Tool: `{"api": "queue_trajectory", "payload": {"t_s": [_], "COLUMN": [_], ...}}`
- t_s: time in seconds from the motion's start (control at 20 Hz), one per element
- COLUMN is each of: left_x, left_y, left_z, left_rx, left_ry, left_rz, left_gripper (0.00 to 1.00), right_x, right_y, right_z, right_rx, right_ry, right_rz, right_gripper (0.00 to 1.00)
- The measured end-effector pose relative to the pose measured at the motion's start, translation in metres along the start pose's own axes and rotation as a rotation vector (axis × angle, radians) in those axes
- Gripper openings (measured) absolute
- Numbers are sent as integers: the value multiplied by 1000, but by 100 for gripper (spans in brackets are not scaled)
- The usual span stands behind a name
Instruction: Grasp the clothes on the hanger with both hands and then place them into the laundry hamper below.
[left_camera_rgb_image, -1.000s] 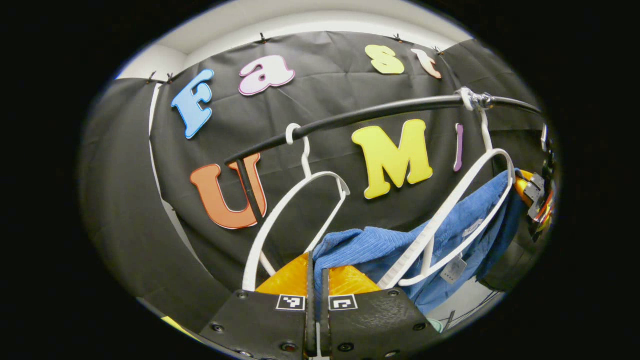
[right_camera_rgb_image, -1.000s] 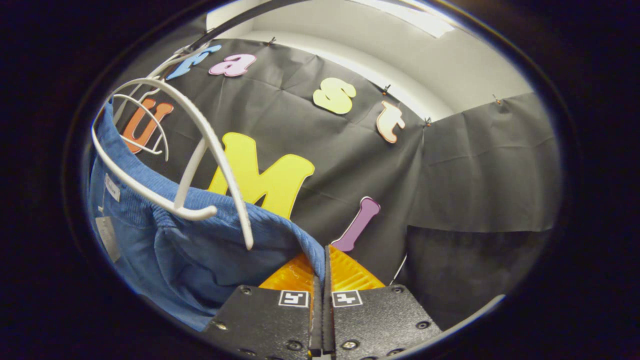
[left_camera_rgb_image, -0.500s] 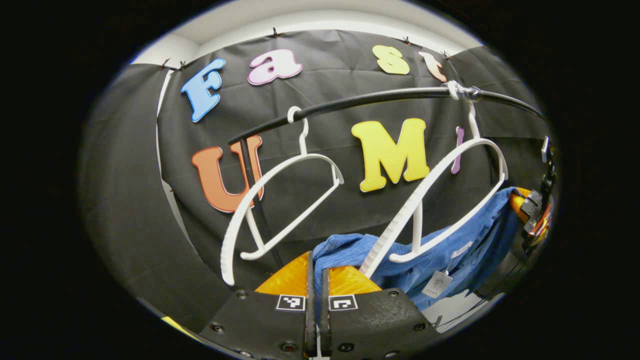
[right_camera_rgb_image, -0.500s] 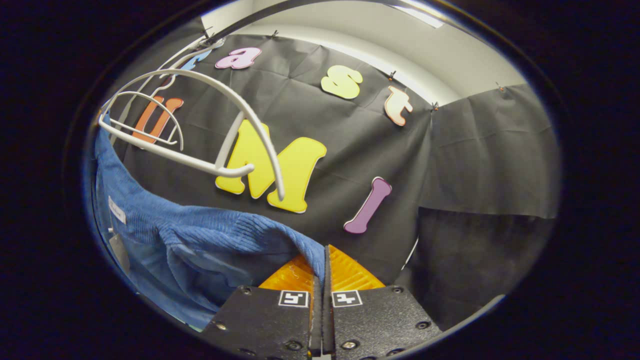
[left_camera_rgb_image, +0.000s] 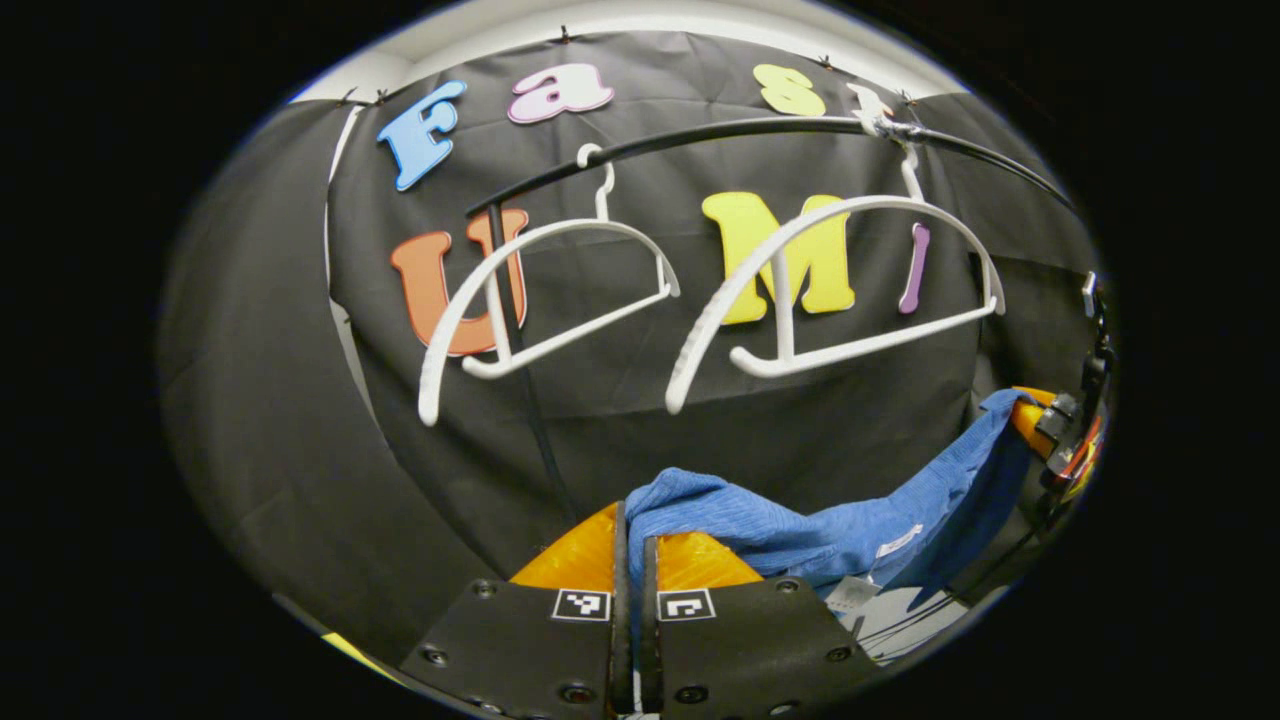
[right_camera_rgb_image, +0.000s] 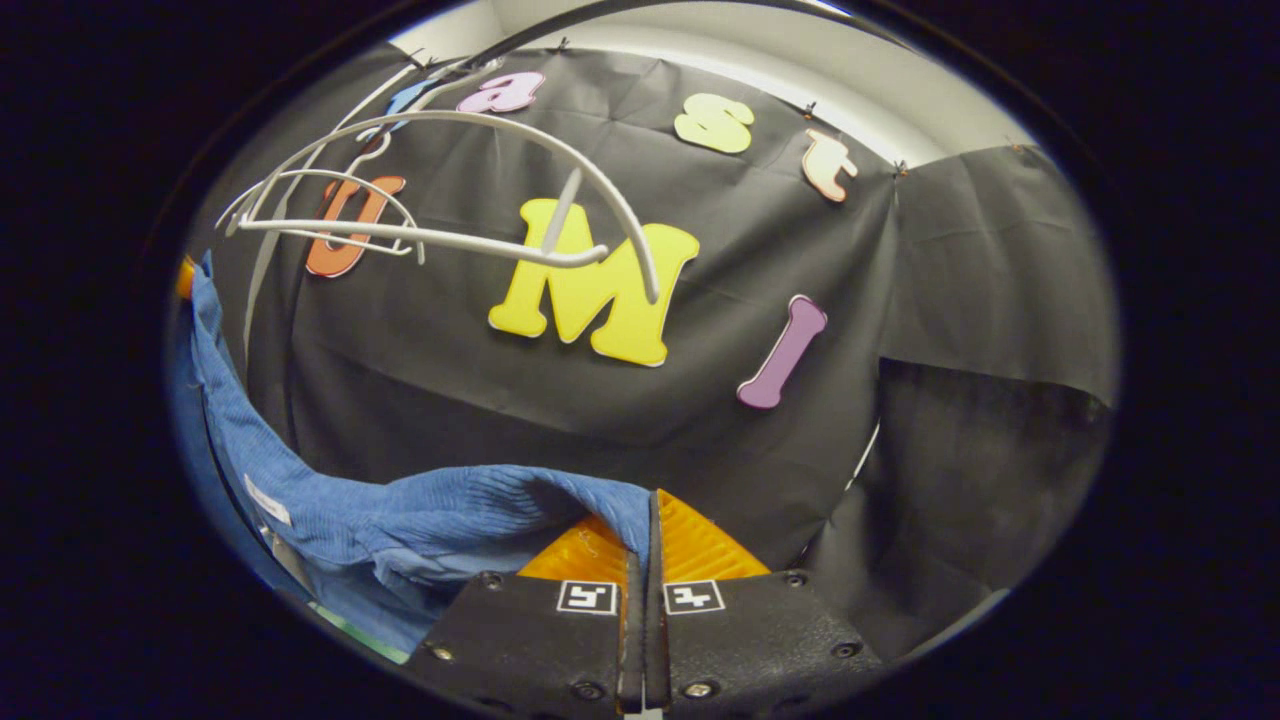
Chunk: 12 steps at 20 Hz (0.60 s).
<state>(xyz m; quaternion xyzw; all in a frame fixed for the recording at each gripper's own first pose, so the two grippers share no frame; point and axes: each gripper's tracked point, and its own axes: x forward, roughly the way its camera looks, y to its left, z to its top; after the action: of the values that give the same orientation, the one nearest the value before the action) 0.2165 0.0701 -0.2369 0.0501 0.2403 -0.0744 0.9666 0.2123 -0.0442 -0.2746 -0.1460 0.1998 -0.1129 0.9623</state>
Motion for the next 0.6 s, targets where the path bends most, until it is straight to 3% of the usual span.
{"api": "queue_trajectory", "payload": {"t_s": [0.6], "left_x": [-40], "left_y": [-59], "left_z": [-51], "left_rx": [0], "left_ry": [64], "left_rz": [-90], "left_gripper": [3], "right_x": [-68], "right_y": [84], "right_z": [-9], "right_rx": [34], "right_ry": [60], "right_rz": [228], "right_gripper": [4]}}
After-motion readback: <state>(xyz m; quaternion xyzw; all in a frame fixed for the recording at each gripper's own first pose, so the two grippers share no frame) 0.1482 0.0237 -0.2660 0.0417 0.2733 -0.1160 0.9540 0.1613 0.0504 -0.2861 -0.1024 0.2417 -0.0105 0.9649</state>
